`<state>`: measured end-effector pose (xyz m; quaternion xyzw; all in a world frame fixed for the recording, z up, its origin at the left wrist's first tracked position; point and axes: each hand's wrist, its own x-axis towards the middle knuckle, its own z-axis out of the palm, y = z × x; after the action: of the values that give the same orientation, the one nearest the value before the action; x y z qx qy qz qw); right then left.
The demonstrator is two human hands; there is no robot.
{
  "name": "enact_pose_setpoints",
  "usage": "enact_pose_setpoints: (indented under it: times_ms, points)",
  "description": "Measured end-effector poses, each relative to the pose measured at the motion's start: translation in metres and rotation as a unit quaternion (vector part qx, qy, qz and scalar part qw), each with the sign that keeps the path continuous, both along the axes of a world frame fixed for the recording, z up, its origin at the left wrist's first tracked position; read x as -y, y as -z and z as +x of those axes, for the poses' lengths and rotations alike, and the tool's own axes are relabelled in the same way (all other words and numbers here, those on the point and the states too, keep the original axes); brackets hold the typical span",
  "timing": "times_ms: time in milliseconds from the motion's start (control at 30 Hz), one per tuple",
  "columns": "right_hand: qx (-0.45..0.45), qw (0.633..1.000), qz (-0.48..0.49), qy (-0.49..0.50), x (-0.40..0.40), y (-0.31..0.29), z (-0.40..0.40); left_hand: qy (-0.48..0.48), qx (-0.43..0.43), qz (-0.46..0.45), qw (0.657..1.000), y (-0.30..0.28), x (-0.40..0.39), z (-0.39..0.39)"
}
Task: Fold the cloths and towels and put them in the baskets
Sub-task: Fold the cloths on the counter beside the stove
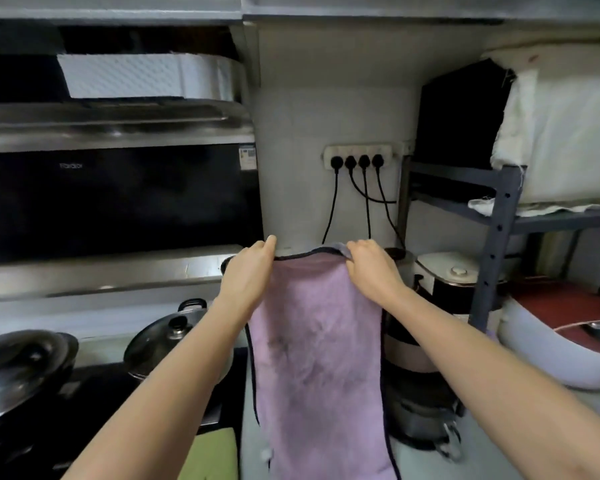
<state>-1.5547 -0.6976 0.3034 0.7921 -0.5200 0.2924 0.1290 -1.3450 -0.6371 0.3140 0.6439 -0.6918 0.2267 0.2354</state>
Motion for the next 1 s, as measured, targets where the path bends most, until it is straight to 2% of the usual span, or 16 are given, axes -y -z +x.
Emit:
enact_pose_setpoints:
  times_ms: [133,300,433,500,600,667,767,867,1000]
  points:
    - [-0.138,0.987,0.058,0.058,0.033,0.034,-0.002,-0.003,-0.005,0.083,0.997,0.049,0.037,-0.001]
    - [-0.118,0.978,0.162,0.055,0.082,0.070,0.014,-0.035,0.001,0.163,0.986,0.104,0.087,0.004]
    - [-0.060,0.967,0.248,0.010,0.128,0.109,0.030,-0.085,-0.015,0.237,0.968,0.139,0.122,0.015]
    - [-0.014,0.974,0.227,0.004,0.145,0.120,0.036,-0.079,-0.073,0.194,0.975,0.148,0.135,0.023]
    - [0.070,0.986,0.150,0.006,0.155,0.122,0.046,-0.026,-0.134,0.059,0.989,0.149,0.146,0.030]
    - [0.086,0.988,0.128,0.013,0.147,0.127,0.050,-0.006,-0.165,0.056,0.985,0.153,0.141,0.032]
    - [0.037,0.989,0.146,-0.013,0.123,0.163,0.048,0.016,-0.167,0.171,0.971,0.179,0.117,0.031]
    - [-0.027,0.974,0.226,-0.010,0.088,0.199,0.038,0.041,-0.112,0.283,0.952,0.217,0.079,0.030]
    - [-0.202,0.939,0.278,-0.030,0.045,0.244,0.020,0.055,-0.084,0.360,0.927,0.259,0.029,0.033]
